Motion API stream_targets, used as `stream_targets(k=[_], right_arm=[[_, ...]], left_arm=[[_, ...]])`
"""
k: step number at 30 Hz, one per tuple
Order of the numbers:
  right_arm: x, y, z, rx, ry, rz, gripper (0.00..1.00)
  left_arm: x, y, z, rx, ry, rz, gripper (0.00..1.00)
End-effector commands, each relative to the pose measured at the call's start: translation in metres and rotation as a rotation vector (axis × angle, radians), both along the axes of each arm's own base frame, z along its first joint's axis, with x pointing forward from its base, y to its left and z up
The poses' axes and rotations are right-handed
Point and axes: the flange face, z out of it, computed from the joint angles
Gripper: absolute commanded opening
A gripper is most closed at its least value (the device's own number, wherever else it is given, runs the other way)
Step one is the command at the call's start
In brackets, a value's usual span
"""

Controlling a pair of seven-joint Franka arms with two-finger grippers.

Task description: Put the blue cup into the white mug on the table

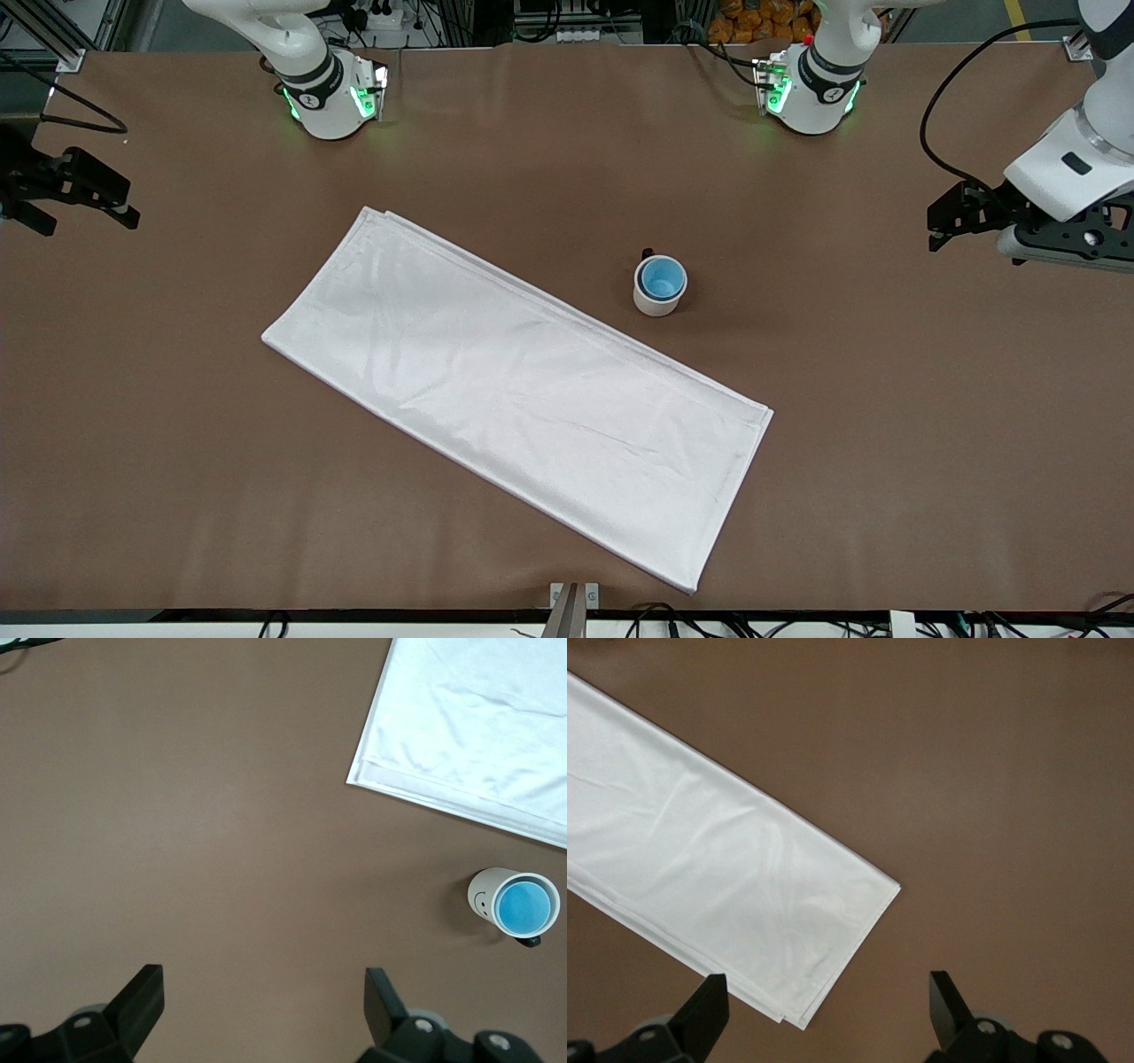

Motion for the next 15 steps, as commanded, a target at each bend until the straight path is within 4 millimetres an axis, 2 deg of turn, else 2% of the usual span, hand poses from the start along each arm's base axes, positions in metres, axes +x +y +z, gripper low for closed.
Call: stream_targets(k=[1, 6, 15], right_arm=[[-0.0055, 0.0026, 0.0035, 0.020, -0.001, 0.011, 1.00], [-0.0056, 0.0026, 0.0027, 0.020, 0.002, 0.011, 1.00], [-0.0046, 0.0043, 0.0003, 0.020, 0.006, 0.014, 1.00]], left_arm=[[0.0005, -0.0016, 0.0136, -0.018, 0.003, -0.007, 1.00], [-0.0005, -0.0033, 0.0160, -0.049, 0.001, 0.081, 1.00], [-0.0028, 0.0011, 0.0224, -0.050, -0.010, 0.085, 1.00]])
